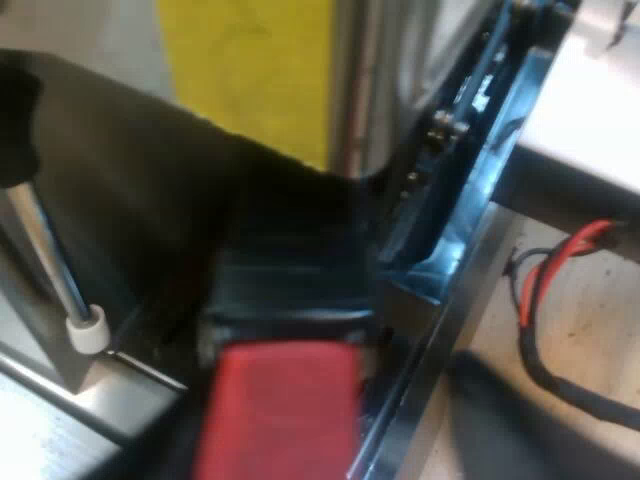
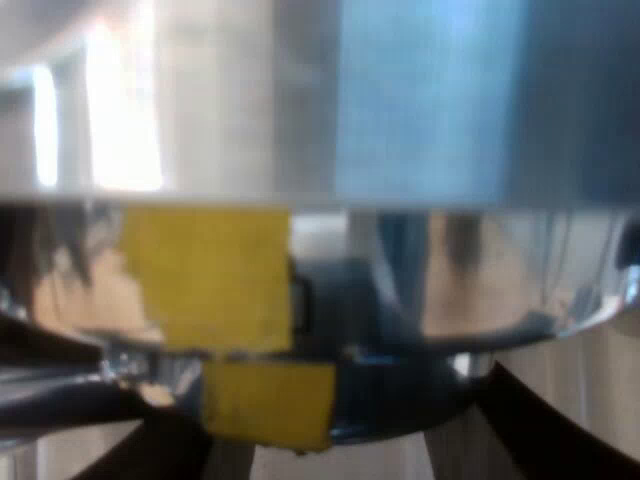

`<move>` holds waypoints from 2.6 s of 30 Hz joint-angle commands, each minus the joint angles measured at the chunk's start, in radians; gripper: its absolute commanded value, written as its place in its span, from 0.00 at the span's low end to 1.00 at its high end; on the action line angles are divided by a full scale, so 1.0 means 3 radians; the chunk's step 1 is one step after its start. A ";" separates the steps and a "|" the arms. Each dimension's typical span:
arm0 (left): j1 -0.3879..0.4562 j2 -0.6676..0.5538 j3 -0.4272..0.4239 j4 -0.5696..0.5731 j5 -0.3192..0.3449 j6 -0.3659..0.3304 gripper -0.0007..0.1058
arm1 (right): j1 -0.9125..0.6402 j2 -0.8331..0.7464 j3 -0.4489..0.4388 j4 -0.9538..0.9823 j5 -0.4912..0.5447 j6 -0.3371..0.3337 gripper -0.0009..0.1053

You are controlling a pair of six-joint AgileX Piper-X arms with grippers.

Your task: Put the handle in the coffee machine

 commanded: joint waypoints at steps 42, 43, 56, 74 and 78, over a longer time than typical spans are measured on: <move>-0.0121 0.0432 -0.1064 0.0881 -0.1631 -0.0128 0.02 | 0.0001 -0.0240 -0.0059 -0.0342 0.0060 -0.0016 0.40; -0.0137 0.0474 -0.1098 0.0982 -0.1631 -0.0103 0.02 | 0.0001 -0.0240 -0.0059 -0.0342 0.0060 -0.0016 0.40; -0.0514 0.0440 -0.1132 0.1650 -0.1615 -0.0014 0.02 | 0.0001 -0.0250 -0.0059 -0.0342 0.0060 -0.0016 0.40; -0.0977 0.0038 -0.0772 0.1658 -0.1526 -0.0483 0.01 | 0.0001 -0.0392 -0.0059 -0.0119 0.0052 0.0010 0.40; -0.1069 0.0003 -0.0752 0.1624 -0.1396 -0.0561 0.01 | 0.0001 -0.0459 -0.0059 0.0035 0.0067 0.0010 0.40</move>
